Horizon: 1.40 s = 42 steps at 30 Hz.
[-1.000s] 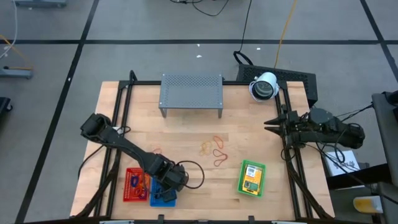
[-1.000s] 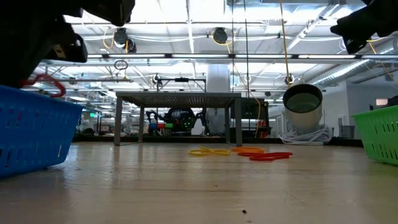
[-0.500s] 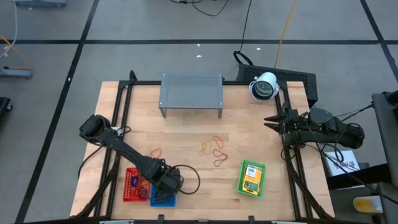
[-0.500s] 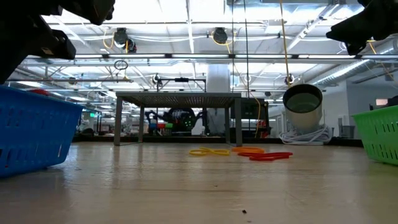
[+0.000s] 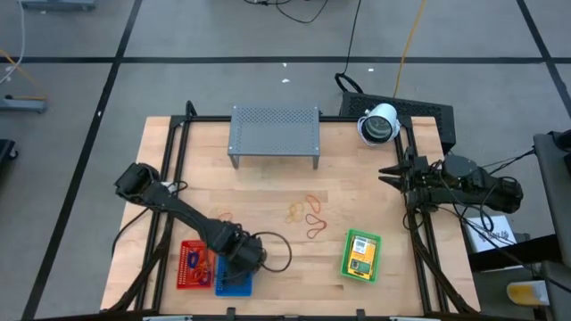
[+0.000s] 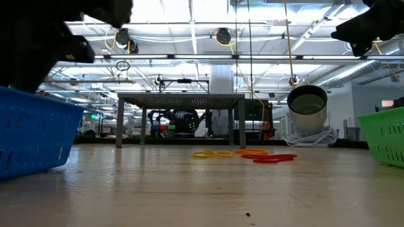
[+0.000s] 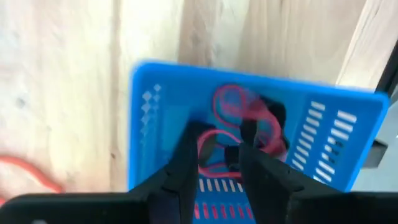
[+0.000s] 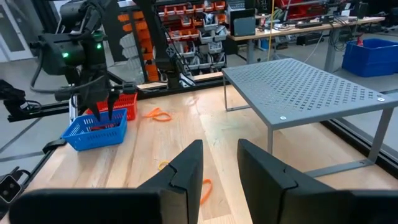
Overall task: Pick & Place Office Desk Supplies
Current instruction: Put the red rubber band into the blue bin, then put the yellow rubber band into the blue bin
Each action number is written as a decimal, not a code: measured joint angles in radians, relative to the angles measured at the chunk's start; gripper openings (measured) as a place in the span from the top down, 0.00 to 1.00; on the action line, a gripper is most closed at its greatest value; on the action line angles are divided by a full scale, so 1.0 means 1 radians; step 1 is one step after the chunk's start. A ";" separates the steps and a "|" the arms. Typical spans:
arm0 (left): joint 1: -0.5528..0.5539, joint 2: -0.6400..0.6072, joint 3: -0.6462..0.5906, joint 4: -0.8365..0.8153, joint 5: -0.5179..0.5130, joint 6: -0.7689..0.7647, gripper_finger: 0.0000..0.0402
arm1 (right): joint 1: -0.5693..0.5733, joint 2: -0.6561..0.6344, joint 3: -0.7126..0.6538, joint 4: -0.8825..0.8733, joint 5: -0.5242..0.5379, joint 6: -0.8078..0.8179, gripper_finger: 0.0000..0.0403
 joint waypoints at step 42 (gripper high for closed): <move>0.237 -0.010 0.035 0.346 -0.039 0.271 0.70 | 0.000 0.000 0.001 -0.001 0.000 0.000 0.78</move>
